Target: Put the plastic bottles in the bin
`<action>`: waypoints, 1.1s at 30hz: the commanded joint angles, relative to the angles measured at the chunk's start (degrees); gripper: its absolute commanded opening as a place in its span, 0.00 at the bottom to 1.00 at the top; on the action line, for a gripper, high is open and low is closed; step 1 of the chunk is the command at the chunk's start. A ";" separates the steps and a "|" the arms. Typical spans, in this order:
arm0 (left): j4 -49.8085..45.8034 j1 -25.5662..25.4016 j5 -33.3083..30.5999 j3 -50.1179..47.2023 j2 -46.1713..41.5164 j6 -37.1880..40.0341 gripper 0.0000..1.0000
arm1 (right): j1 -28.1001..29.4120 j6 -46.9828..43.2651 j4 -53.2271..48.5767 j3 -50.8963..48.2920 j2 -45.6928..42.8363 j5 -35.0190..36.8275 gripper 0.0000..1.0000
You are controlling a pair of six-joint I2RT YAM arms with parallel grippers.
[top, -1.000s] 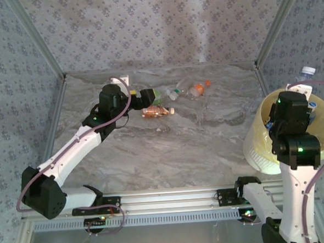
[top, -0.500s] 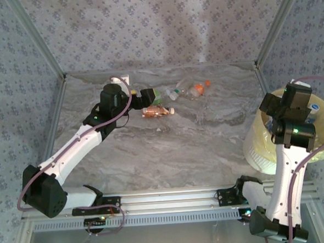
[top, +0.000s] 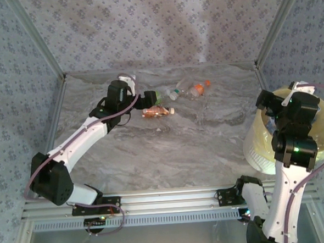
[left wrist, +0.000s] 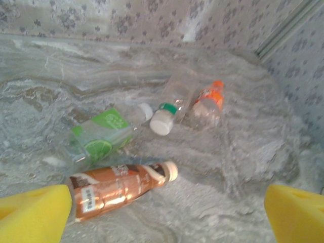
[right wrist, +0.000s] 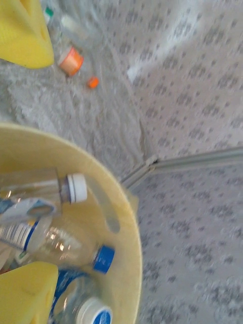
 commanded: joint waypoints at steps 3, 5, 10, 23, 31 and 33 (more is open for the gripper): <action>-4.29 0.48 -0.98 3.56 1.69 -0.20 0.98 | 1.77 1.02 10.50 -4.04 -2.82 -16.52 1.00; -3.78 0.52 -1.62 3.29 2.27 -5.33 0.98 | 3.25 1.65 13.81 -5.28 -3.03 -21.67 1.00; -1.40 0.42 -1.71 1.32 3.99 -19.43 0.98 | 10.39 0.96 20.98 -9.85 -3.29 -27.01 1.00; -1.81 -0.18 -1.78 -3.61 9.66 -58.01 0.98 | 32.87 -9.23 24.74 -13.89 1.49 -11.61 1.00; -4.50 -1.28 -4.40 0.33 17.77 -69.39 0.97 | 38.18 -12.54 21.93 -13.99 1.65 -5.38 1.00; -6.34 -1.36 -6.13 2.54 19.83 -70.42 0.96 | 39.04 -13.10 21.06 -13.99 1.30 -4.32 1.00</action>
